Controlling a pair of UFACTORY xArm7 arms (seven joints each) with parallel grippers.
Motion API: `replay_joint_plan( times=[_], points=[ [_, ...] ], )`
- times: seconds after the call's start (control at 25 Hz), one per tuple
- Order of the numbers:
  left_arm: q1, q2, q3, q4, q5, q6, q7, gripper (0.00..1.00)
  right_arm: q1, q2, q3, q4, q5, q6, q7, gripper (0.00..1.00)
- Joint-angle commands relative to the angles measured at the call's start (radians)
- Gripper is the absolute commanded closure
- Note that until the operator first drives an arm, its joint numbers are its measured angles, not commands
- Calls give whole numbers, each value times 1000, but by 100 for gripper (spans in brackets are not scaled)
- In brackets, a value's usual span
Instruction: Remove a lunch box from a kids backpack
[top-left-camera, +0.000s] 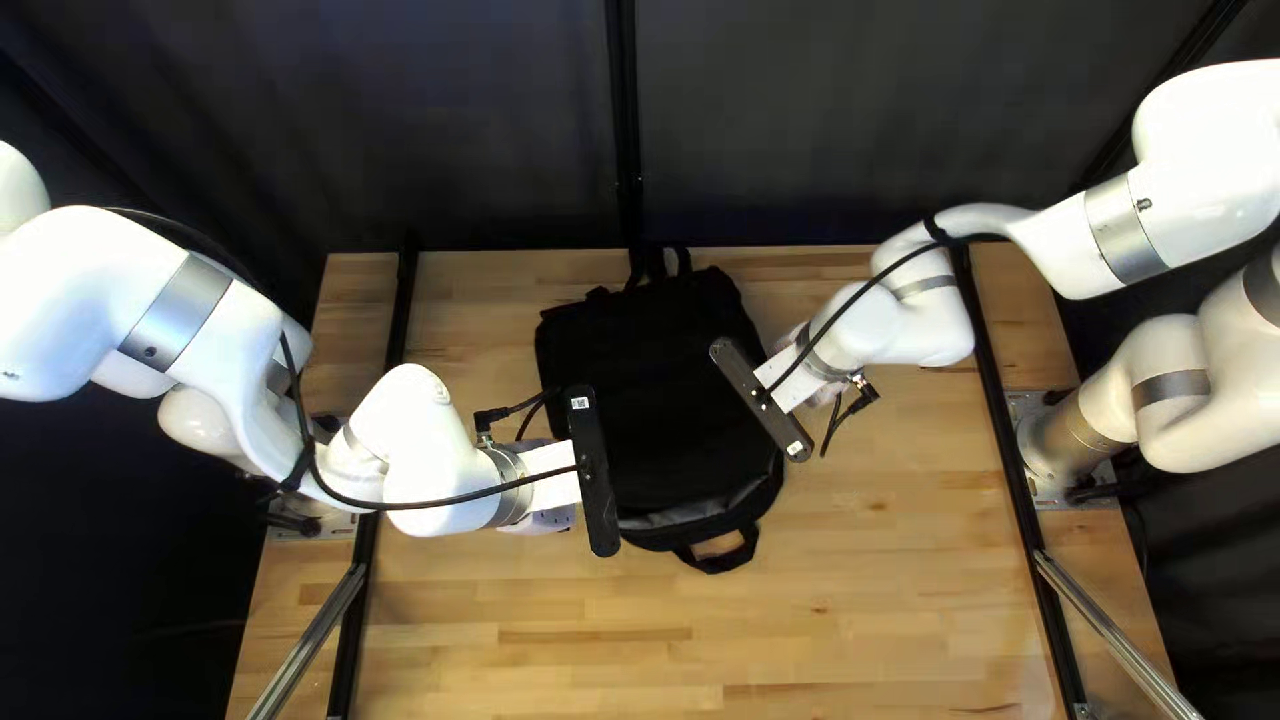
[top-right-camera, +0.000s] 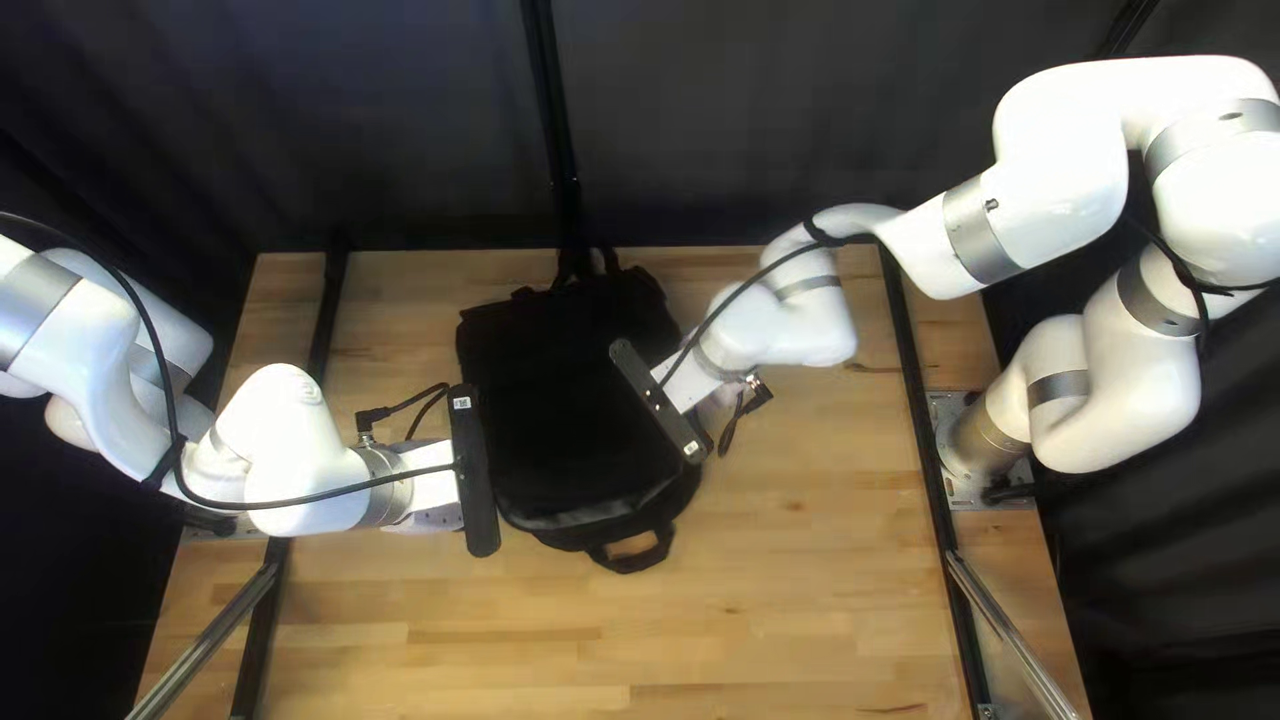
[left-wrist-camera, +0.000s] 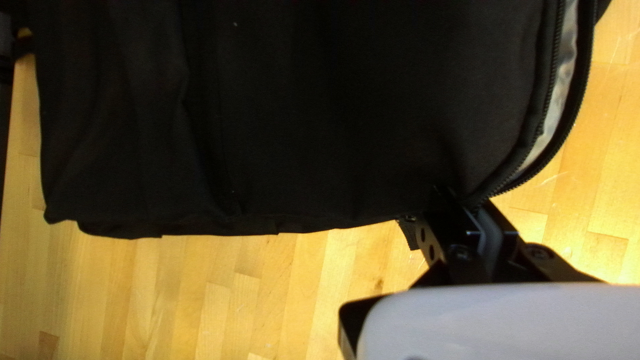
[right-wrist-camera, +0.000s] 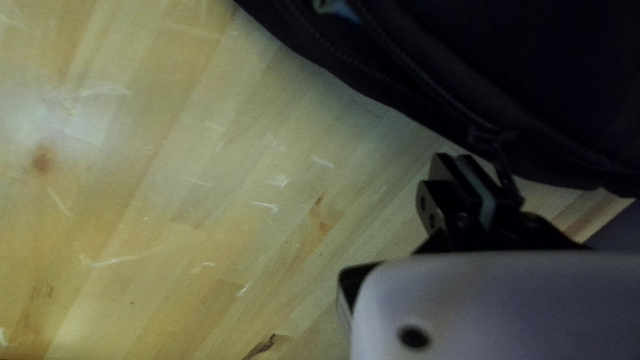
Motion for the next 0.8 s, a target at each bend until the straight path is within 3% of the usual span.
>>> replay_joint_plan(
  times=[0.04,0.36,0.6,0.8],
  points=[
    [0,2,3,5,-3,0,8,100,12,-28,11,-9,11,12,7,0],
    [-3,11,5,19,-10,4,21,100,59,-132,122,-36,-50,80,232,0],
    [-12,32,-5,41,-18,14,15,100,119,-178,278,-57,-100,143,508,0],
    [-42,64,-43,91,-46,61,-10,100,156,-184,363,-74,-118,162,647,0]
  ],
)
